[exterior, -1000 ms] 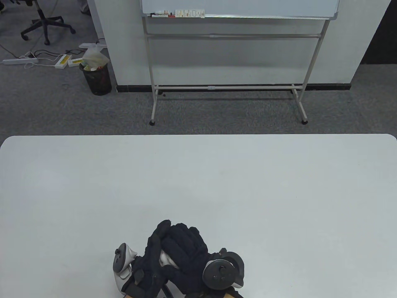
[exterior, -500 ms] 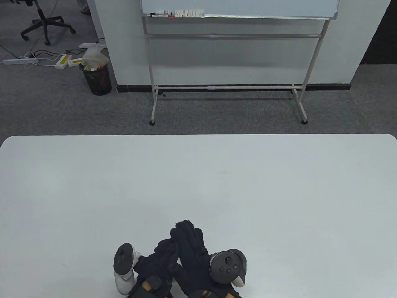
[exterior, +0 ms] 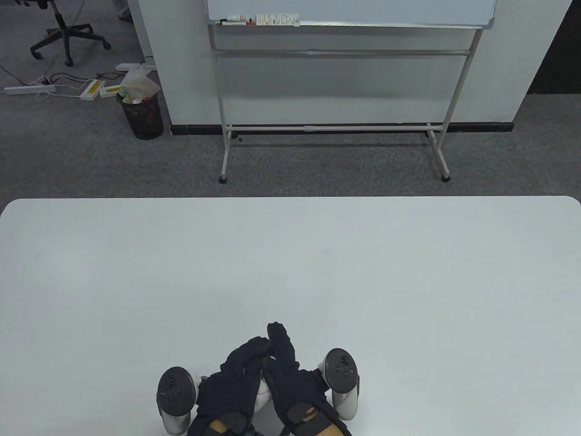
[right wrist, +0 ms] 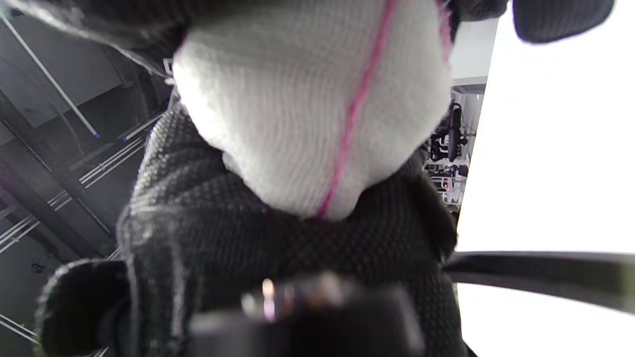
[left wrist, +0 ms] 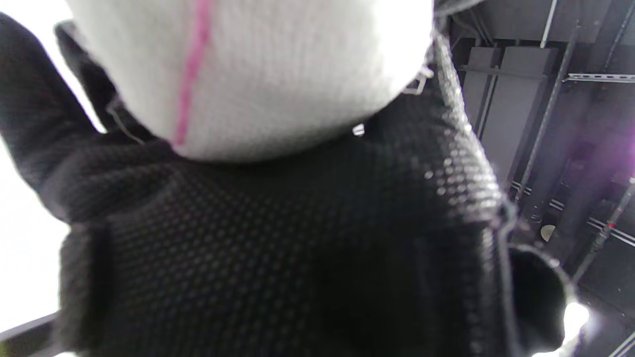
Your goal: Squeeze dry dish cloth into compact mass
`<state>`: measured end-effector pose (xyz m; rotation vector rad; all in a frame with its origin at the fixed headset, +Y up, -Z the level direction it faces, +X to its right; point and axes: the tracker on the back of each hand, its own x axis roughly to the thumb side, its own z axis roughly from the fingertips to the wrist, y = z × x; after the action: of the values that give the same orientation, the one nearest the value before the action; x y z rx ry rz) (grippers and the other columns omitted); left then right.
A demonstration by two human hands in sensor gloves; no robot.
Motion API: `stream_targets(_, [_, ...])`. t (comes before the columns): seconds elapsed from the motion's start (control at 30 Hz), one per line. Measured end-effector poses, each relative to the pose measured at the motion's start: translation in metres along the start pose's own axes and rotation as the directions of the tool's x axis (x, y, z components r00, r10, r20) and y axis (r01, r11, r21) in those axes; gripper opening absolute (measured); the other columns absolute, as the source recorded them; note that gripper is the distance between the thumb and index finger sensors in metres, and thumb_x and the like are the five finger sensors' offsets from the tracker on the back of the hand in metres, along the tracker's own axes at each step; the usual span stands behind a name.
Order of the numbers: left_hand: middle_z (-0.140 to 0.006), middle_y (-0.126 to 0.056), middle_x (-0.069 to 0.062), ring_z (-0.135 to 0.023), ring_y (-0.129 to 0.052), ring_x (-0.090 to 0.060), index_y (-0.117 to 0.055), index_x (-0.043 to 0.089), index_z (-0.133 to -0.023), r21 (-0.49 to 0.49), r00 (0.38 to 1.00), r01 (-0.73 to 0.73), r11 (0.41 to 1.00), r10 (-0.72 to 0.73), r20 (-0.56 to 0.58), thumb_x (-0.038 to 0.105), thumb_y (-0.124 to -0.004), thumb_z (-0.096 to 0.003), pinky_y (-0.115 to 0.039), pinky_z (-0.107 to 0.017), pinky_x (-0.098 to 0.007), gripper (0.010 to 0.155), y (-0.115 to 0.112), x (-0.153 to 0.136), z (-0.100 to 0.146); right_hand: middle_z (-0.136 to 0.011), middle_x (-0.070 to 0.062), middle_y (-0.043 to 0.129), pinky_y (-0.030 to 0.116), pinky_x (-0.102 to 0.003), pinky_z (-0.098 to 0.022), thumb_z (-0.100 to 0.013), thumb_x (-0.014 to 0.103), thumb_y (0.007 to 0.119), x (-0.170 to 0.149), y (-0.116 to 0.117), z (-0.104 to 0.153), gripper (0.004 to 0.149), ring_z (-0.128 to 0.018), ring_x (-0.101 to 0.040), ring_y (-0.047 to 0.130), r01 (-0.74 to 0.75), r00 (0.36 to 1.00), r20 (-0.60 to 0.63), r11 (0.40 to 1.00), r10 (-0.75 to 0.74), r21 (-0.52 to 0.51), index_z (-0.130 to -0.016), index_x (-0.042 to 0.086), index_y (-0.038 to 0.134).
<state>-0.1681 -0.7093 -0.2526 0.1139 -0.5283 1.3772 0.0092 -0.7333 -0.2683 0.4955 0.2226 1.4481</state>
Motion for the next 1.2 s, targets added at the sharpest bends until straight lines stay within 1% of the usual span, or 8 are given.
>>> stream_targets(0.2, [-0.111,-0.014,-0.016,-0.099,-0.002,-0.049,-0.029,0.020,-0.107,0.034,0.999,-0.045,0.998,0.045,-0.005,0.046,-0.055,-0.0585,-0.013,-0.068,-0.063,0.061,0.004,-0.009,0.004,-0.108,-0.025,0.023,0.065,-0.067,-0.056,-0.051,0.061,0.055,-0.003,0.012,-0.001,0.076,-0.093,-0.063,0.048,0.055,0.998,0.002,0.997,-0.055,0.052,-0.108,0.020,0.025])
stream_targets(0.33, [-0.112,-0.012,-0.017,-0.100,-0.006,-0.050,-0.026,0.020,-0.108,0.011,0.998,-0.050,0.999,0.051,-0.037,0.050,-0.054,-0.0585,-0.017,-0.068,-0.064,0.064,0.013,-0.015,0.004,-0.097,-0.024,0.051,0.080,-0.054,-0.036,-0.051,0.057,0.060,0.000,0.018,-0.001,0.067,-0.073,-0.054,0.077,0.021,1.000,0.016,1.000,-0.021,-0.010,-0.101,0.013,0.053])
stream_targets(0.53, [-0.112,-0.014,-0.022,-0.099,-0.016,-0.055,-0.024,0.018,-0.109,-0.089,0.947,-0.300,0.950,0.284,-0.151,0.052,-0.051,-0.0604,-0.026,-0.069,-0.066,0.065,0.001,-0.033,0.002,-0.084,-0.024,0.062,0.079,-0.050,-0.025,-0.051,0.048,0.068,0.012,0.007,-0.001,0.055,-0.052,-0.050,0.081,-0.101,0.990,0.094,0.992,0.108,-0.080,-0.090,0.009,0.064])
stream_targets(0.7, [-0.112,-0.016,-0.023,-0.099,-0.029,-0.057,-0.022,0.017,-0.110,-0.122,0.902,-0.414,0.902,0.388,-0.189,0.060,-0.047,-0.0603,-0.037,-0.069,-0.068,0.070,-0.011,-0.033,0.002,-0.085,-0.023,0.062,0.076,-0.054,-0.029,-0.051,0.043,0.069,0.036,-0.004,0.008,0.051,-0.056,-0.050,0.079,-0.403,0.859,0.231,0.881,0.457,-0.247,-0.089,0.009,0.066])
stream_targets(0.83, [-0.112,-0.007,-0.021,-0.099,-0.026,-0.058,-0.012,0.020,-0.110,-0.168,0.894,-0.437,0.884,0.405,-0.192,0.068,-0.043,-0.0586,-0.036,-0.069,-0.068,0.077,-0.019,-0.034,0.003,-0.091,-0.020,0.055,0.070,-0.059,-0.046,-0.052,0.048,0.063,0.045,0.005,0.013,0.054,-0.069,-0.047,0.076,-0.662,0.616,0.279,0.676,0.737,-0.324,-0.092,0.012,0.062])
stream_targets(0.97, [-0.112,0.006,-0.014,-0.100,-0.016,-0.056,-0.003,0.023,-0.109,-0.187,0.860,-0.506,0.842,0.475,-0.187,0.073,-0.038,-0.0558,-0.032,-0.071,-0.067,0.081,-0.016,-0.034,0.004,-0.108,-0.015,0.026,0.027,-0.067,-0.072,-0.048,0.060,0.052,0.033,0.012,0.010,0.073,-0.095,-0.048,0.044,-0.512,0.782,0.282,0.831,0.555,-0.217,-0.105,0.018,0.038])
stream_targets(1.03, [-0.112,0.003,-0.017,-0.100,-0.018,-0.057,-0.005,0.022,-0.109,-0.195,0.865,-0.495,0.847,0.458,-0.205,0.072,-0.042,-0.0562,-0.035,-0.071,-0.066,0.082,-0.015,-0.035,0.005,-0.111,-0.010,0.014,0.009,-0.065,-0.071,-0.044,0.066,0.050,0.032,0.015,0.008,0.080,-0.106,-0.040,0.014,-0.472,0.818,0.263,0.858,0.512,-0.203,-0.107,0.020,0.032])
stream_targets(1.2, [-0.109,-0.032,-0.022,-0.093,-0.053,-0.053,-0.026,0.017,-0.109,-0.167,0.939,-0.325,0.931,0.297,-0.174,0.067,-0.056,-0.0563,-0.063,-0.064,-0.059,0.078,-0.012,-0.031,0.004,-0.111,-0.006,0.004,-0.003,-0.062,-0.067,-0.041,0.072,0.043,0.031,0.019,0.007,0.086,-0.107,-0.033,-0.001,-0.433,0.850,0.277,0.894,0.447,-0.116,-0.107,0.022,0.017])
